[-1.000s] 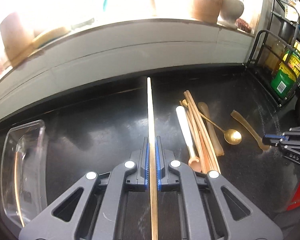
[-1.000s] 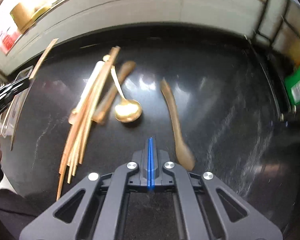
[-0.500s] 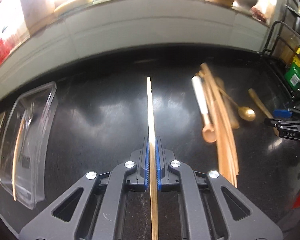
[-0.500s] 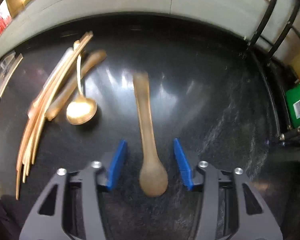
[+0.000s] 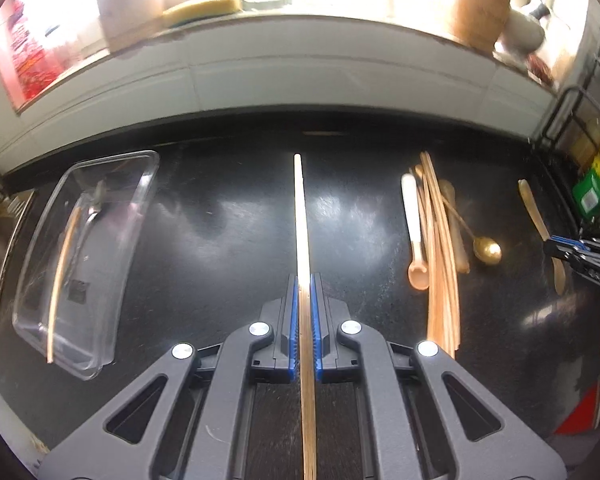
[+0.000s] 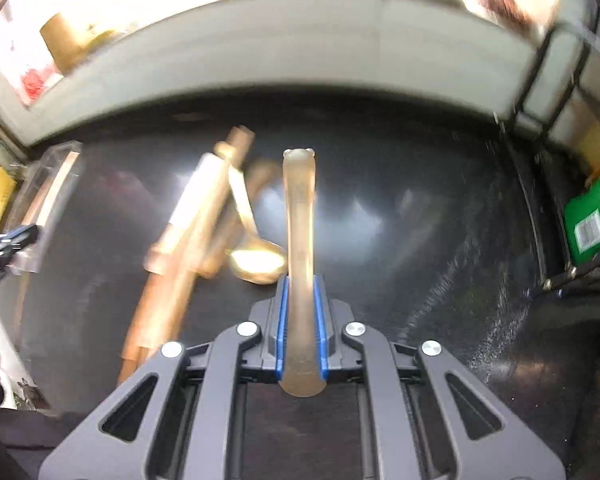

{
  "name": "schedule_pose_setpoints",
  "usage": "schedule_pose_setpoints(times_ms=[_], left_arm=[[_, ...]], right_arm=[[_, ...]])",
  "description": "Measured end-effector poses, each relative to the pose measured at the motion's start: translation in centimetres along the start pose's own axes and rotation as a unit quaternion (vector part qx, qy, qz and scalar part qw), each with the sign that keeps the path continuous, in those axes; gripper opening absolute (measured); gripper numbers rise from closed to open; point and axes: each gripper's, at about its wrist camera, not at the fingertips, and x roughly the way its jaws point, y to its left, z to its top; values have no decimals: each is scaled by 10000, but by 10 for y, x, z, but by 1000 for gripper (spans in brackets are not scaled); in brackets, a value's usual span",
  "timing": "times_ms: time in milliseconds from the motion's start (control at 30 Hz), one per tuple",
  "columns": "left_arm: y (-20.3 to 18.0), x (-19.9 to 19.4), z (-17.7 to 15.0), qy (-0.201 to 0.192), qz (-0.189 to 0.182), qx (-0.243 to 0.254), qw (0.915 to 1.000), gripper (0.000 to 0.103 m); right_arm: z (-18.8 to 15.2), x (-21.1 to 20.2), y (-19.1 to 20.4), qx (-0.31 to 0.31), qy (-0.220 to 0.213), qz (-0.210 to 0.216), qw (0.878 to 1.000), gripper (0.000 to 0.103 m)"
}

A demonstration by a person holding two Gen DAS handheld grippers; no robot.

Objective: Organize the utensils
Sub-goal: 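Carry the wooden spoon and chopstick to the clear tray and release both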

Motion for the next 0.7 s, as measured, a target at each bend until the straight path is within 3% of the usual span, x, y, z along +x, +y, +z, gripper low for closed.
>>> schedule_pose_setpoints(times_ms=[367,700], left_arm=[[39,-66,11,-83,252,-444,9987,5],[96,-100,1,-189,434,-614,9970,5]], right_arm=[[24,-86,129,-402,-530,854,9941,12],[27,-97,245,-904,-596,1235,9864,12]])
